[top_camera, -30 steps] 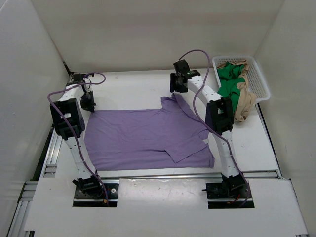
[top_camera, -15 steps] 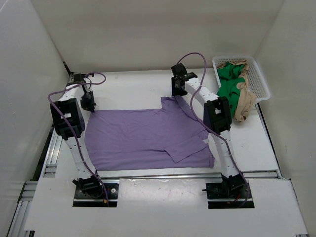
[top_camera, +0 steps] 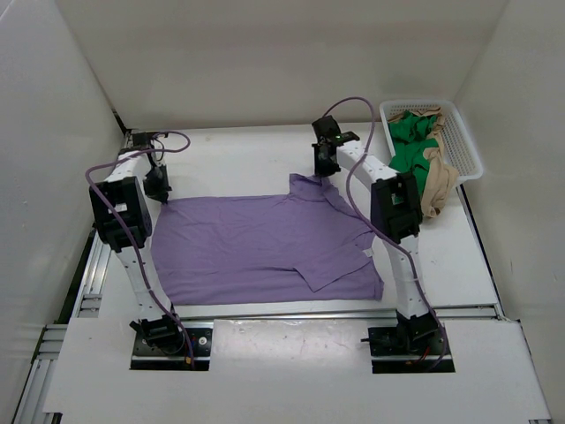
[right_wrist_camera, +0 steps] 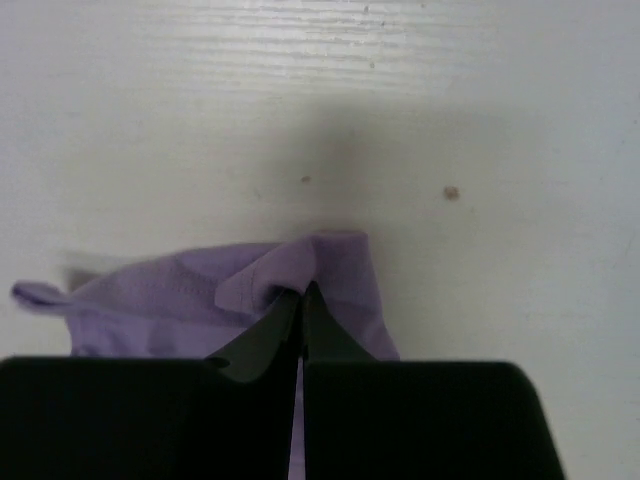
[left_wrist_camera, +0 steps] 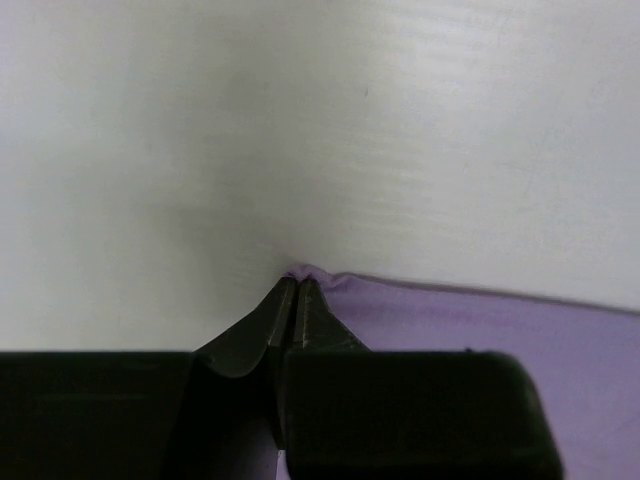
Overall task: Fold and stack the t-shirts
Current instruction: Grap the side of the flattened tshirt furthest away from the robot with both arms, then fold the other side of the tshirt into a rectangle
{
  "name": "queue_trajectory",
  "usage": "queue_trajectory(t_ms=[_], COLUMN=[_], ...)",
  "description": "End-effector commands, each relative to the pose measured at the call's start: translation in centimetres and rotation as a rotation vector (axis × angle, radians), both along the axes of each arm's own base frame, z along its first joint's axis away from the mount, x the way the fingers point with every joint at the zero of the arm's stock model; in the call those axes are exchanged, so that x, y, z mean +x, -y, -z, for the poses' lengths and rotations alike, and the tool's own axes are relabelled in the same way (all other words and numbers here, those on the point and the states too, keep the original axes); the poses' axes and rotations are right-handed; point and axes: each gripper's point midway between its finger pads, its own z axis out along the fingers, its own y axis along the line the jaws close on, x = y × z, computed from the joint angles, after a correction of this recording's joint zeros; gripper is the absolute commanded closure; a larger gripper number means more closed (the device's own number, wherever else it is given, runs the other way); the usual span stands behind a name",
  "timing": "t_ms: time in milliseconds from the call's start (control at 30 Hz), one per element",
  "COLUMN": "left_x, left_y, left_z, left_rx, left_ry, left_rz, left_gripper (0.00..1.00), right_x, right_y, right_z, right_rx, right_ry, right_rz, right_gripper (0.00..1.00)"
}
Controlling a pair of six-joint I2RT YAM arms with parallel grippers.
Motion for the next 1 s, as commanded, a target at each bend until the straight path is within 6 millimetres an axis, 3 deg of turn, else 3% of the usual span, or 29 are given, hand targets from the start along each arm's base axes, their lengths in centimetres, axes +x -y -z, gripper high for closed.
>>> queue_trajectory(t_ms=[0,33,67,100,233,267,333,367,433,500,567,667,867,967], left_x=[-0.7,-0.8,-1.4,-1.7,-4.1,-4.7,-6.6,-7.6,-10.1,-12.7,-14.8,-16.5,-17.4,-18.1], left_y=[-0.3,-0.2,-0.1,-0.1,0.0,-0.1,0.0,-0.2,0.1,0.4,0.1,0.0,-0.2,-0.1], left_z=[-5.3,-6.6,-6.8,-7.4,-9.5,-10.9,-10.4,-11.3,-9.9,-9.0,-8.2,-7.8,-8.1,-7.3], left_rx=[0.045,0.050,0.050,0.052,0.077,0.094,0.106,0.129,0.133,0.138,0.156,0.177,0.188,0.184], left_ry=[0.083,0.111,0.108,0.119,0.150,0.179,0.153,0.170,0.123,0.092,0.063,0.051,0.062,0.036], left_rz=[-0.008,-0.009,-0.009,-0.009,-0.017,-0.023,-0.030,-0.039,-0.043,-0.045,-0.062,-0.070,-0.084,-0.082], left_gripper=[0.90,0.90,0.90,0.90,0.90,0.90,0.90,0.90,0.90,0.90,0.90,0.90,0.90,0.90], right_x=[-2.1,-3.6,-4.9,-6.1,-11.6,-12.8,-15.7,-17.5,-19.3,-21.8,-23.6,-25.3,-27.5,-28.5], right_y=[0.5,1.5,1.6,1.8,3.4,3.7,4.5,5.2,6.2,7.4,8.2,9.1,9.9,10.1], right_z=[-10.0,-8.8,-9.1,-11.6,-12.0,-12.0,-11.8,-11.3,-11.8,-9.8,-9.3,-9.4,-10.9,-9.9], right_rx=[0.113,0.112,0.126,0.184,0.233,0.244,0.260,0.255,0.273,0.260,0.274,0.292,0.323,0.328], right_ry=[0.109,0.066,0.051,0.078,0.038,0.024,0.011,-0.001,0.012,-0.040,-0.047,-0.037,-0.004,-0.027], right_rz=[-0.018,-0.016,-0.029,-0.035,-0.022,-0.021,-0.019,-0.017,0.008,0.035,0.054,0.082,0.097,0.102], right_gripper=[1.00,1.00,1.00,1.00,1.00,1.00,1.00,1.00,1.00,1.00,1.00,1.00,1.00,1.00])
